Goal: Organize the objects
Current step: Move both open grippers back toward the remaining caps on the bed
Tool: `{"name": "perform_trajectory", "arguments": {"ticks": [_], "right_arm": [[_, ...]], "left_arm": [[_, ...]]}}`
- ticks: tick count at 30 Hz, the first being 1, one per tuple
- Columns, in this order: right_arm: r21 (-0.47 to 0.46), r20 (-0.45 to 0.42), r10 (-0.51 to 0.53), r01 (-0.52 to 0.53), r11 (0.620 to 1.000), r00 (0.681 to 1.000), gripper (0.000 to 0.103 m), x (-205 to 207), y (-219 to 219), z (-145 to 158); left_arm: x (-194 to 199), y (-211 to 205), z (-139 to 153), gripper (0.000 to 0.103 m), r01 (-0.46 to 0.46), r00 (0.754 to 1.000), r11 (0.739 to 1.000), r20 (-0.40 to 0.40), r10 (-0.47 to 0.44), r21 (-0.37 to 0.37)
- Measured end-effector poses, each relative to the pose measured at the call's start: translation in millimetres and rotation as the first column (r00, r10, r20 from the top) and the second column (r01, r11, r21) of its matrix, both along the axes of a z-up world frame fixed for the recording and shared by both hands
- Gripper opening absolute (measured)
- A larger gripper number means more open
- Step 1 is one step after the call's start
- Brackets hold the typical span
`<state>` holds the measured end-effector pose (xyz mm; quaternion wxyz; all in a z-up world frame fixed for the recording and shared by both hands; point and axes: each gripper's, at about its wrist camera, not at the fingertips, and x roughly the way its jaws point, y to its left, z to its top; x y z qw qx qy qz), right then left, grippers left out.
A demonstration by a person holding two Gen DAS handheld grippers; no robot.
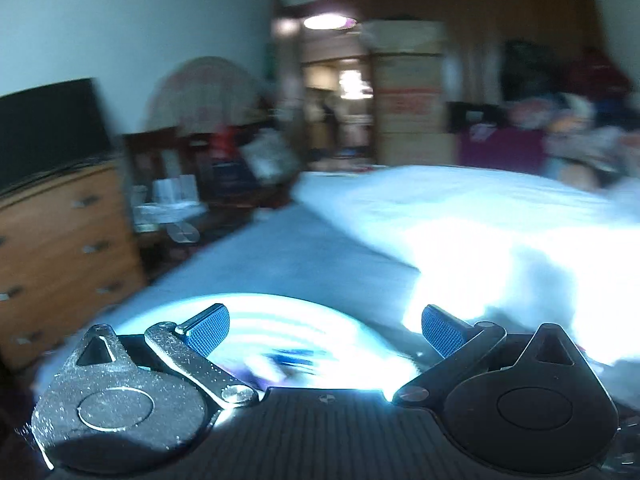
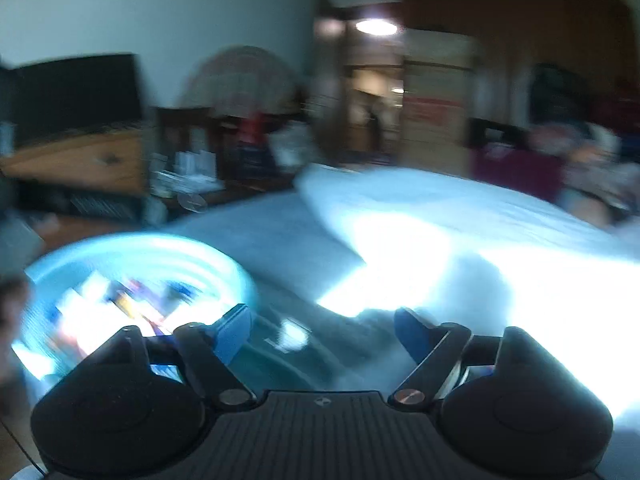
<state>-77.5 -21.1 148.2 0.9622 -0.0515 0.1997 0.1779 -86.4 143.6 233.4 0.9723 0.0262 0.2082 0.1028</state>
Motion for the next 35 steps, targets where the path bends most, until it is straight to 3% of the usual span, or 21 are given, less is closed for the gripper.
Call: {"name": "perform_trajectory", "arguments": {"ticks": [3,6,10,17,22,25,35], "right_arm": [[-0.041,-0.056,-0.135,0.133,0.990,0.989,0.089,-24,-61,-37],[-0.050,-0.131,-0.233,0.229,0.972,0.963,0.089,-37,-112,-77],[-0.059,-0.220,-0.295,0.289,0.955,0.930,0.089,-43,-151,-128],[-0.049,-0.244,-0.260,0.256,0.965,0.934,0.090,-25,-153,-174],[-0.025,-0.272,-0.266,0.270,0.963,0.925,0.098,-3,-154,-184],[-0.002,-0.287,-0.247,0.257,0.966,0.926,0.102,8,-155,-186],[0.000,-0.288,-0.248,0.259,0.966,0.925,0.103,10,-153,-188]], "left_arm": [[-9,-53,-20,0.103,0.158,0.987,0.987,-0.032,-0.158,-0.023],[3,-92,-60,0.103,0.252,0.956,0.966,-0.141,-0.259,-0.065],[36,-111,-130,0.103,0.221,0.917,0.970,-0.315,-0.243,-0.105],[72,-116,-207,0.103,0.159,0.887,0.987,-0.434,-0.157,-0.031],[72,-121,-215,0.103,0.146,0.913,0.987,-0.377,-0.158,-0.061],[73,-121,-214,0.103,0.136,0.916,0.988,-0.371,-0.154,-0.073],[76,-122,-215,0.103,0.141,0.918,0.986,-0.361,-0.162,-0.086]]}}
